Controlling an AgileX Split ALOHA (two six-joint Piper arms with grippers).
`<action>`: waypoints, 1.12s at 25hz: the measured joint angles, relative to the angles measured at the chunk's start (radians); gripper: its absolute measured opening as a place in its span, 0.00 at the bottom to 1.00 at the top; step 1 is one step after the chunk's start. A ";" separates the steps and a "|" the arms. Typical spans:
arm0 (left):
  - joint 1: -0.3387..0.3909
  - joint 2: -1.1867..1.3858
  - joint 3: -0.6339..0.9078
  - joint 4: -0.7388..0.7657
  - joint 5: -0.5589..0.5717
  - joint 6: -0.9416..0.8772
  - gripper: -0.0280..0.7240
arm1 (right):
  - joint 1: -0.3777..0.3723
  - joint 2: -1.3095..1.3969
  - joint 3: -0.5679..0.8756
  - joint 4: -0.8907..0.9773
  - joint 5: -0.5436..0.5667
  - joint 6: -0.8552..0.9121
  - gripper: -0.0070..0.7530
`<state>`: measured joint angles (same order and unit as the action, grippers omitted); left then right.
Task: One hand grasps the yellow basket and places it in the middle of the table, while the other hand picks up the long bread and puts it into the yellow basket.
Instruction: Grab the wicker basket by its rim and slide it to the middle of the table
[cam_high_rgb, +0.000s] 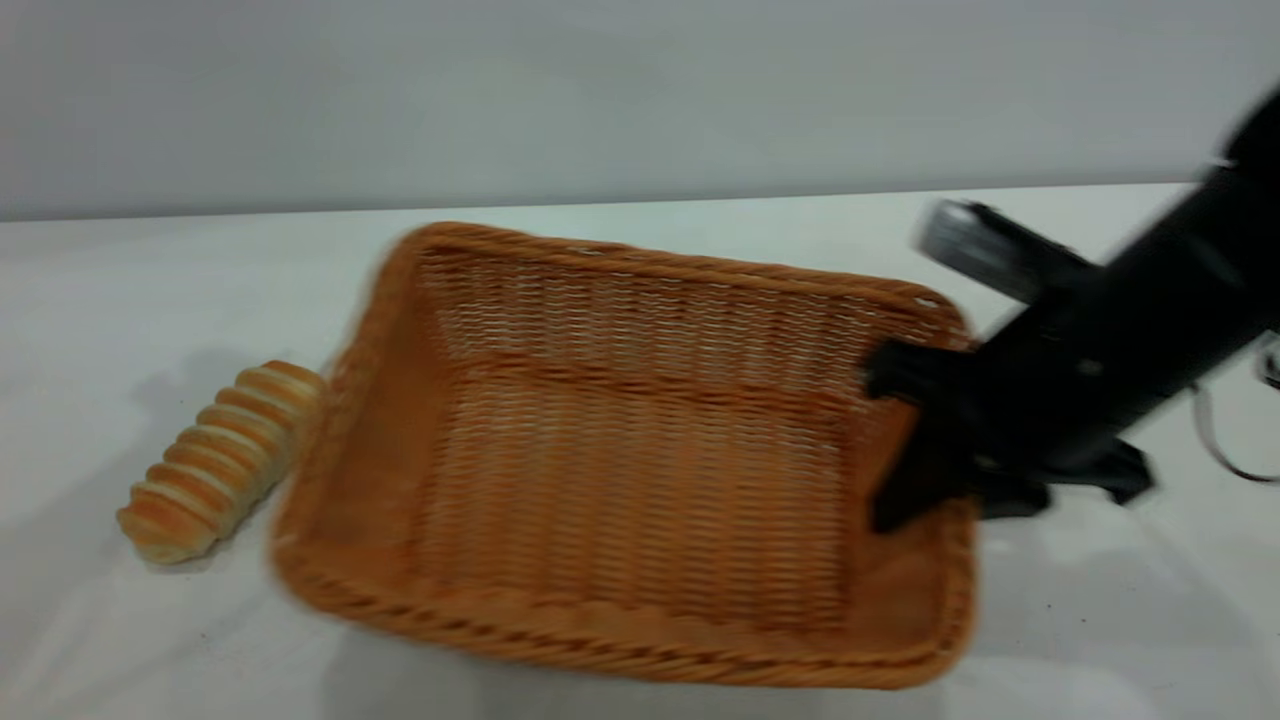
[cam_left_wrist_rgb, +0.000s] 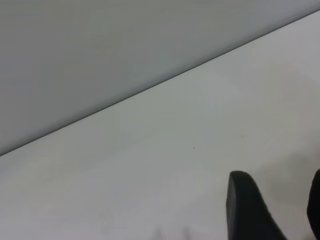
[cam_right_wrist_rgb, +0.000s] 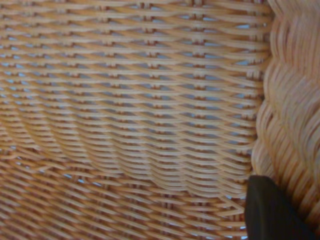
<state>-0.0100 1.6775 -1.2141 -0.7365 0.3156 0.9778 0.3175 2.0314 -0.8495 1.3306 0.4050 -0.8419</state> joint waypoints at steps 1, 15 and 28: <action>0.000 0.000 0.000 0.000 0.002 0.000 0.53 | 0.029 0.003 -0.026 -0.036 0.000 0.039 0.07; 0.000 0.000 0.000 0.000 0.018 0.000 0.53 | 0.094 0.133 -0.298 -0.585 0.110 0.675 0.07; 0.000 0.000 0.000 0.000 0.018 0.000 0.53 | 0.122 0.162 -0.368 -0.743 0.135 0.795 0.11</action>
<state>-0.0100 1.6775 -1.2141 -0.7365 0.3339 0.9778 0.4395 2.1931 -1.2171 0.5881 0.5397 -0.0465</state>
